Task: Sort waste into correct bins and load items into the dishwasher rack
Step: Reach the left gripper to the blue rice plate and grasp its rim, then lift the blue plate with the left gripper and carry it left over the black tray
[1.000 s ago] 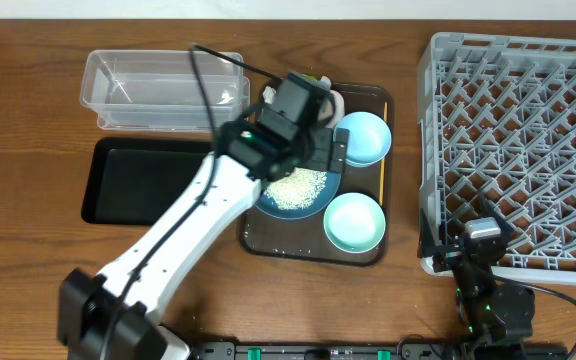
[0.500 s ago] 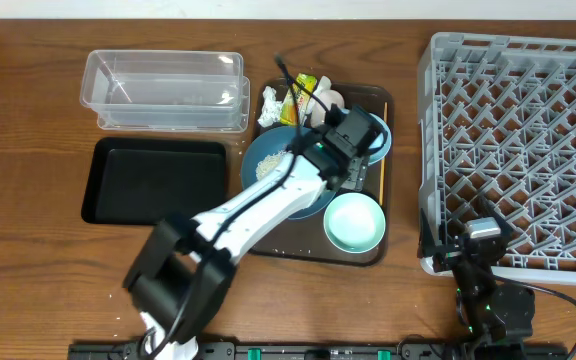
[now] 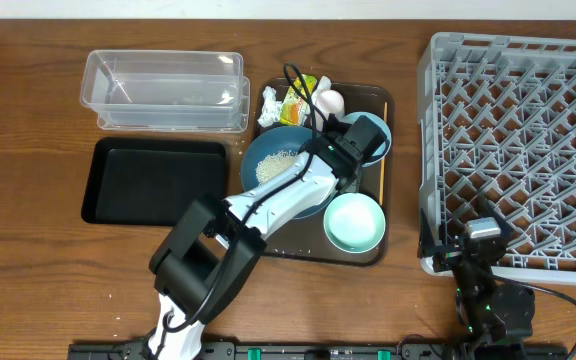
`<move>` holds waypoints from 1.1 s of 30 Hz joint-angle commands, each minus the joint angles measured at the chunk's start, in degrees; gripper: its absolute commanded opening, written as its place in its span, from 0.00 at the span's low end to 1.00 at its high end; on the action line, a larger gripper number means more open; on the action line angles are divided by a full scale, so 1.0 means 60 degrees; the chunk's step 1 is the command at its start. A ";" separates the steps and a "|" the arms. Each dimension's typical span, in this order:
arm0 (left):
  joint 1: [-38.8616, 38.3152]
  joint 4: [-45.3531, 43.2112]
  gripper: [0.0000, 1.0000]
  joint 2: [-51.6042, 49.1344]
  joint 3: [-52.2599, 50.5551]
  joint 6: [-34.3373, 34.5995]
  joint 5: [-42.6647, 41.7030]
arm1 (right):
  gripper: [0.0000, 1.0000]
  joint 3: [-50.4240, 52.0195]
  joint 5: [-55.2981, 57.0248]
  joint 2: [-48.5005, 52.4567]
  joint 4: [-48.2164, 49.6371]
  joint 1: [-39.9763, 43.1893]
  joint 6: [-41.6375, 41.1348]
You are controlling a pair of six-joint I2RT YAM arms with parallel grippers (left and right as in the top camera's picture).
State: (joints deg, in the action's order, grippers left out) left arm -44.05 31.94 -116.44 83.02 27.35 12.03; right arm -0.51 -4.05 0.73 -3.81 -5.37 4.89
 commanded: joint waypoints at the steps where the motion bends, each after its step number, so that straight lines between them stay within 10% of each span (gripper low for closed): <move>1: -0.0069 -0.0051 0.70 -0.0237 0.0095 0.0178 0.0182 | 0.99 0.0033 0.0029 -0.0015 -0.0015 0.0062 0.0091; 33: -0.0750 0.0069 0.06 -0.0131 0.0098 0.0244 0.0565 | 0.99 0.0033 0.0033 -0.0015 -0.0015 0.0062 0.0091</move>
State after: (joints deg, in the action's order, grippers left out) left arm -48.34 32.10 -117.97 83.02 28.51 13.65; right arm -0.51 -4.05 0.73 -3.81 -5.37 4.86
